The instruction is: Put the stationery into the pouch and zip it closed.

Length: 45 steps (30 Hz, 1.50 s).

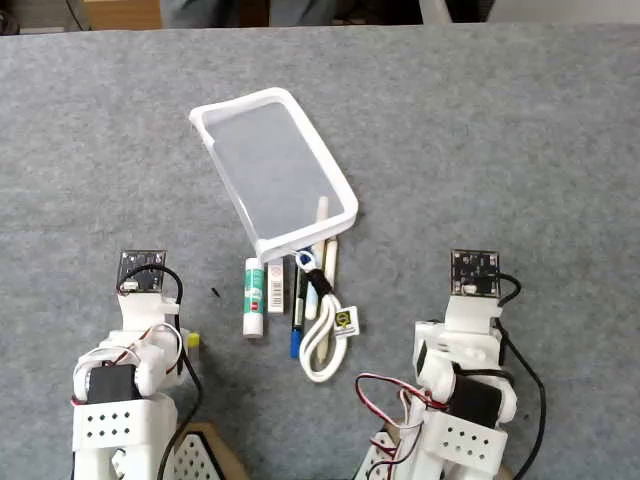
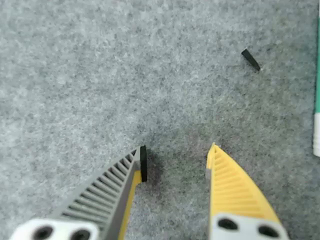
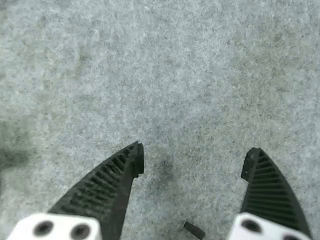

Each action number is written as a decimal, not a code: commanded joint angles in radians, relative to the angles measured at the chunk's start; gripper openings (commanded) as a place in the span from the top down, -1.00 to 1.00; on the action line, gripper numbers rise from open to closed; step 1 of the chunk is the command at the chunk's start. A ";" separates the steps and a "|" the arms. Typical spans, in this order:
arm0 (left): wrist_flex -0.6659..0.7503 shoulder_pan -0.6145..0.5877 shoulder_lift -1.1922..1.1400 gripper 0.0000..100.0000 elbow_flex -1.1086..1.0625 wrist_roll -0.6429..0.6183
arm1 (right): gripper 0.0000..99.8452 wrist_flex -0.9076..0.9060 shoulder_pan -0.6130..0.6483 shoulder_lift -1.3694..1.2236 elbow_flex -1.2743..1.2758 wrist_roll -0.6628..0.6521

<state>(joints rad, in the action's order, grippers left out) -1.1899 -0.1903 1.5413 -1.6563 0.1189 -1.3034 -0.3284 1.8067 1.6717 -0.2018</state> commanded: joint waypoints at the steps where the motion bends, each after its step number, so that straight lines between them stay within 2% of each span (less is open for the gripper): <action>1: 0.023 -0.005 0.008 0.57 0.004 -0.009 | 0.34 0.000 -0.009 0.085 0.013 -0.002; 37: 0.043 -0.002 0.008 0.56 0.001 -0.012 | 0.34 0.031 0.025 0.085 0.013 0.000; 42: 0.008 -0.012 -0.002 0.56 0.035 -0.014 | 0.34 0.028 0.026 0.082 0.010 -0.006; 45: 0.008 -0.012 -0.002 0.56 0.053 -0.071 | 0.34 0.002 0.028 0.081 -0.030 -0.006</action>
<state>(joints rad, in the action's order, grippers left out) -1.1792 -0.1903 1.5397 -1.6533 0.1020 -1.2912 -0.3161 1.8067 1.6717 -0.2018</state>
